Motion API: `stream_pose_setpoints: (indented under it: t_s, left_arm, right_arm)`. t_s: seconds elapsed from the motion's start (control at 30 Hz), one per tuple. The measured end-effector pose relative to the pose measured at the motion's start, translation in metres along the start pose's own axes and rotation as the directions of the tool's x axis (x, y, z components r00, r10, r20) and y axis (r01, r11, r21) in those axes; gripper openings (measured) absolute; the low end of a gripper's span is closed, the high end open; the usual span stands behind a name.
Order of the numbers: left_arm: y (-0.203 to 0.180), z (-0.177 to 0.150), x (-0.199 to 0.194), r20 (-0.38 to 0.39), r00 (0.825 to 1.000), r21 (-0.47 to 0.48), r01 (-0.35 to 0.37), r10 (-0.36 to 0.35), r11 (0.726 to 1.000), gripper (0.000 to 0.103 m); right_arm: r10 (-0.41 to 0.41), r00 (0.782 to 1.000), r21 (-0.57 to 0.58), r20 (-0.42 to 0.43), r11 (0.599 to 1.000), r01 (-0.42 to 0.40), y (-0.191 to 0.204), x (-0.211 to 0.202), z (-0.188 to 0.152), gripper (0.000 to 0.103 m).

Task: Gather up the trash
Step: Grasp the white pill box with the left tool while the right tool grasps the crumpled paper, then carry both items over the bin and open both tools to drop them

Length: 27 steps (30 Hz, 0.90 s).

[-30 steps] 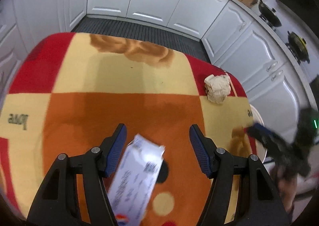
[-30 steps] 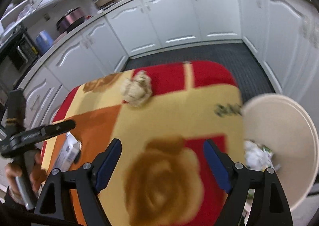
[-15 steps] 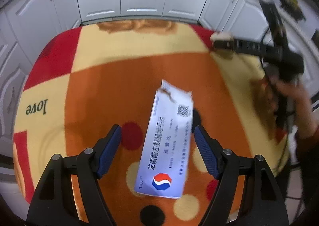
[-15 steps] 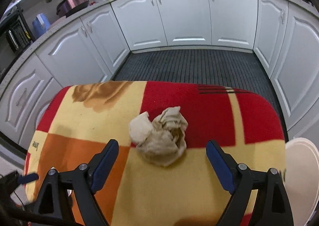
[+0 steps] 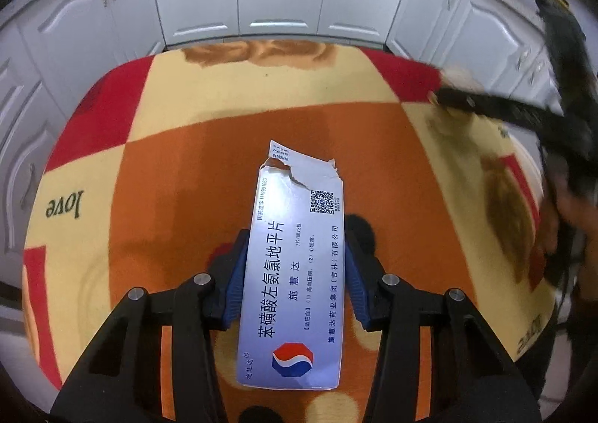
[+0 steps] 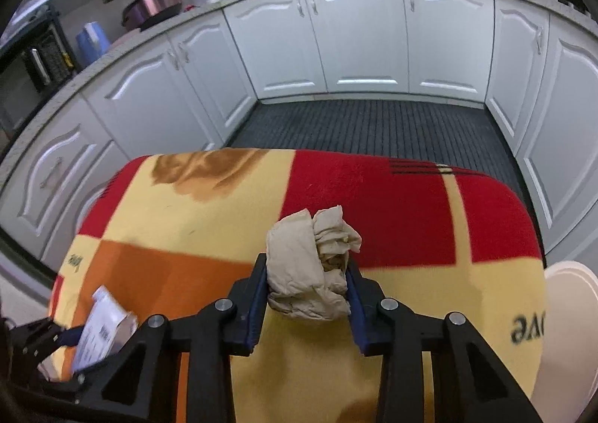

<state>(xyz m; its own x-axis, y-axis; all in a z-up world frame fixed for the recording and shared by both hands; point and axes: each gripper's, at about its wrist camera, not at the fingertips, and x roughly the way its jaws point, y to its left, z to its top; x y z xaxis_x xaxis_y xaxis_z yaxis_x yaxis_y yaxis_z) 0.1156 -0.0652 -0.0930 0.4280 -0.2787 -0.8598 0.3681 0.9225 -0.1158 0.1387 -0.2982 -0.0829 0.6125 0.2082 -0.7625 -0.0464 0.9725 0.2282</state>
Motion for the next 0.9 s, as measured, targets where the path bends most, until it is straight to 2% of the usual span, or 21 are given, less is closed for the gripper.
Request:
stream_pose_setpoints:
  t_s: [0.27,0.5,0.9]
  left_arm:
    - [-0.024,0.003,-0.013,0.06,0.998,-0.008,0.013,-0.013,1.0,0.045]
    - [-0.049,0.002,-0.022,0.086,0.996,-0.002,0.021,-0.021,1.0,0.045]
    - [-0.096,0.001,-0.037,0.132,0.991,0.073,0.018,-0.028,0.997,0.045]
  right_arm:
    - [0.033,0.999,-0.02,0.011,0.999,-0.033,0.007,-0.047,-0.036,0.036]
    - [0.007,1.0,-0.009,0.03,1.0,-0.007,0.005,-0.077,-0.07,0.036]
    - [-0.033,0.997,0.042,0.07,0.999,0.03,-0.017,-0.114,-0.094,0.036]
